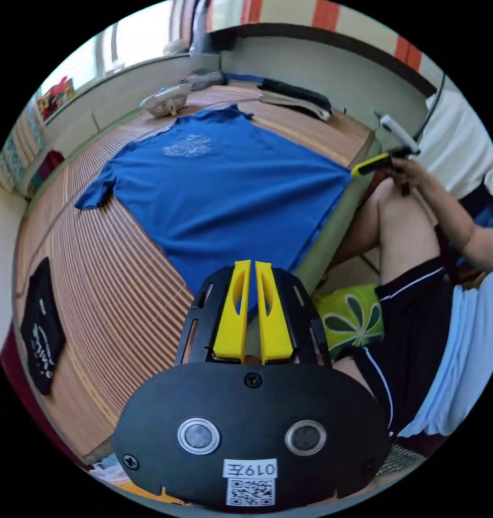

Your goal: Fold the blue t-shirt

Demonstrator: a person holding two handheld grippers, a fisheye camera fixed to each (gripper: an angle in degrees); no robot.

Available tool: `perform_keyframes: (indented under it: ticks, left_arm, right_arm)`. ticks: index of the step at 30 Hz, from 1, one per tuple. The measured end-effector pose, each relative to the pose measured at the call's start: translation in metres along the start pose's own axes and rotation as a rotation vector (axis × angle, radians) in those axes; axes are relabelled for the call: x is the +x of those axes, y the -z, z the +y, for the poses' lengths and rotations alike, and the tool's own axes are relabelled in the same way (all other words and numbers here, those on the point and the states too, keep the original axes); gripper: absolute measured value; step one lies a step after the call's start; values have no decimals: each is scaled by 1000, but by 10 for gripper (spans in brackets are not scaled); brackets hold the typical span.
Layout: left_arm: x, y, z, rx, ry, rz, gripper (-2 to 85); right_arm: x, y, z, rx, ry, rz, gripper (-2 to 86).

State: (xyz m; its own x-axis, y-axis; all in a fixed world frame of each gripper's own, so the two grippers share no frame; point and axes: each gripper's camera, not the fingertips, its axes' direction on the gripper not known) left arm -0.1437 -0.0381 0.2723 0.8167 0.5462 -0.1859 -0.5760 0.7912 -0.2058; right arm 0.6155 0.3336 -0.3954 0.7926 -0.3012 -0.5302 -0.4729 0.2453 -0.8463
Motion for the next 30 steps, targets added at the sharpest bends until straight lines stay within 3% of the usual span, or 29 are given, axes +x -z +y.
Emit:
perform_keyframes:
  ticks: [4, 9, 13, 17, 20, 26, 30]
  left_arm:
    - [62, -36, 7, -193, -44, -128, 11]
    - [90, -39, 9, -204, 35, -56, 12]
    - [137, -19, 22, -115, 19, -135, 14]
    - [235, -2, 46, 24, -130, -361, 18]
    - [309, -26, 55, 28, -234, -531, 25]
    - [408, -65, 44, 122, -214, -594, 60]
    - [450, -83, 38, 116, -248, -669, 69]
  right_arm:
    - [-33, 4, 5, -4, 15, 23, 2]
    - [-67, 14, 18, -1, 4, 17, 2]
    - [-123, 32, 43, 69, 79, 97, 12]
    - [-247, 60, 103, 327, 342, 437, 21]
    - [-355, 34, 153, 495, 581, 653, 56]
    - [-523, -86, 209, 504, 917, 810, 88]
    - [-570, -113, 228, 494, 1003, 866, 83]
